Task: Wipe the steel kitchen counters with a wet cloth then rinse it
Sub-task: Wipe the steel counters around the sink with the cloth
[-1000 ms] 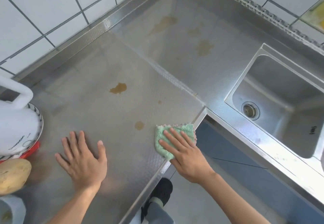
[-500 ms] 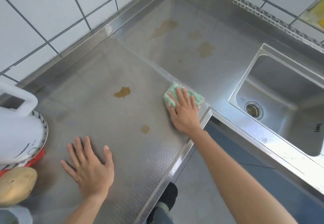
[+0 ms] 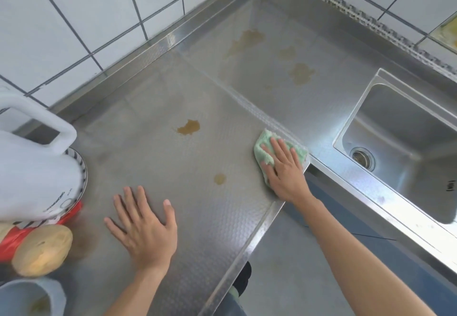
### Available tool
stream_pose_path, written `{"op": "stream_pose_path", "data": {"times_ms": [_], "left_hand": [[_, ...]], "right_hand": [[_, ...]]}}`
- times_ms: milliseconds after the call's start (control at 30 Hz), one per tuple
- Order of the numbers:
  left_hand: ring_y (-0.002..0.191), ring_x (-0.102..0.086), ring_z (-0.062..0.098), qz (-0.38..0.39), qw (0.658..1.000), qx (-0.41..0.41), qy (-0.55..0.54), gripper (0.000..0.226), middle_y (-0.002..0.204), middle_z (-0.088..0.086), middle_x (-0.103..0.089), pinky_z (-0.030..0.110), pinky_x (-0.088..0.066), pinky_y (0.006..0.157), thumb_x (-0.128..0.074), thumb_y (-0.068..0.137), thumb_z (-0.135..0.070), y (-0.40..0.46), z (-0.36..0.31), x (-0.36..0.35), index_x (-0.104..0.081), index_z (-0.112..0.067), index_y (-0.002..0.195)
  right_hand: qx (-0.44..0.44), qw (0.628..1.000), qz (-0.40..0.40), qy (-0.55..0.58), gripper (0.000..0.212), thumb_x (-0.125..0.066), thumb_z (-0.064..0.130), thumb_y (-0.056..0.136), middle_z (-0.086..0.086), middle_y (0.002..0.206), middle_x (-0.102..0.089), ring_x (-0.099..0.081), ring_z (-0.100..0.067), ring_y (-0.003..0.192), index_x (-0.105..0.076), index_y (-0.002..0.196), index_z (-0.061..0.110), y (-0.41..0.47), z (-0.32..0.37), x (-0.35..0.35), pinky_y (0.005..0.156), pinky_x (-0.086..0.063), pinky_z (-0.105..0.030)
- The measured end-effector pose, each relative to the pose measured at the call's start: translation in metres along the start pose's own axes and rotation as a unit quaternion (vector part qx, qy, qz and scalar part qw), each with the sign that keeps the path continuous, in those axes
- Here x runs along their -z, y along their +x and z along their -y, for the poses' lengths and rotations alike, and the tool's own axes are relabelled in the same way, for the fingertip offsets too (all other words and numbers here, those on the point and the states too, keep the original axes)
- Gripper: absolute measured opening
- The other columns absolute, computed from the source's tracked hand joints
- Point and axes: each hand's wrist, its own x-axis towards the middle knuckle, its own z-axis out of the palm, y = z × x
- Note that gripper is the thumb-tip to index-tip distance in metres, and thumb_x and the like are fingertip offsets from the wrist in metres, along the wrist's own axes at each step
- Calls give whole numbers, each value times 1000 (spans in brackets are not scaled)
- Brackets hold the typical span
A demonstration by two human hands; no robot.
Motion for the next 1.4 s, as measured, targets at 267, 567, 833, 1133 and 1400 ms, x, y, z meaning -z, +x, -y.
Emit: {"op": "stream_pose_path", "data": {"times_ms": [267, 567, 833, 1133, 1400], "left_hand": [[164, -10, 30, -7, 1000, -9, 5, 73, 171, 13, -28, 65, -6, 126, -41, 98, -55, 1, 3, -4, -34, -15, 159], [164, -6, 31, 14, 1000, -10, -7, 74, 173, 14, -25, 67, -5, 127, -38, 100, -54, 1, 0, 3, -33, -11, 160], [164, -4, 32, 16, 1000, -17, 2, 75, 173, 15, -23, 68, -6, 127, -35, 101, -56, 0, 0, 4, -32, -11, 161], [164, -6, 32, 6, 1000, -17, 7, 74, 172, 14, -26, 66, -4, 127, -39, 100, -55, 1, 0, 1, -33, -12, 160], [164, -8, 32, 15, 999, -19, 26, 74, 172, 13, -26, 66, -7, 128, -37, 101, -56, 0, 2, 0, -33, -13, 161]], "right_hand": [[143, 989, 15, -24, 58, -31, 46, 104, 2, 172, -8, 9, -20, 159, -26, 161, 34, -31, 125, -64, 128, 2, -52], [218, 970, 57, -90, 54, -27, 43, 109, 9, 172, -5, 0, -15, 159, -17, 162, 38, -70, 27, -31, 128, -5, -48], [-99, 994, -41, 6, 54, -28, 45, 109, 0, 173, 0, 11, -20, 158, -23, 162, 35, 41, 85, -28, 127, 9, -47], [266, 959, 79, -58, 56, -34, 44, 108, 5, 173, -4, 5, -18, 159, -22, 161, 37, -66, 104, -67, 128, 7, -43], [132, 989, 43, -51, 54, -42, 31, 108, 6, 171, -8, 4, -14, 159, -28, 160, 34, 22, 24, -6, 128, -5, -50]]}}
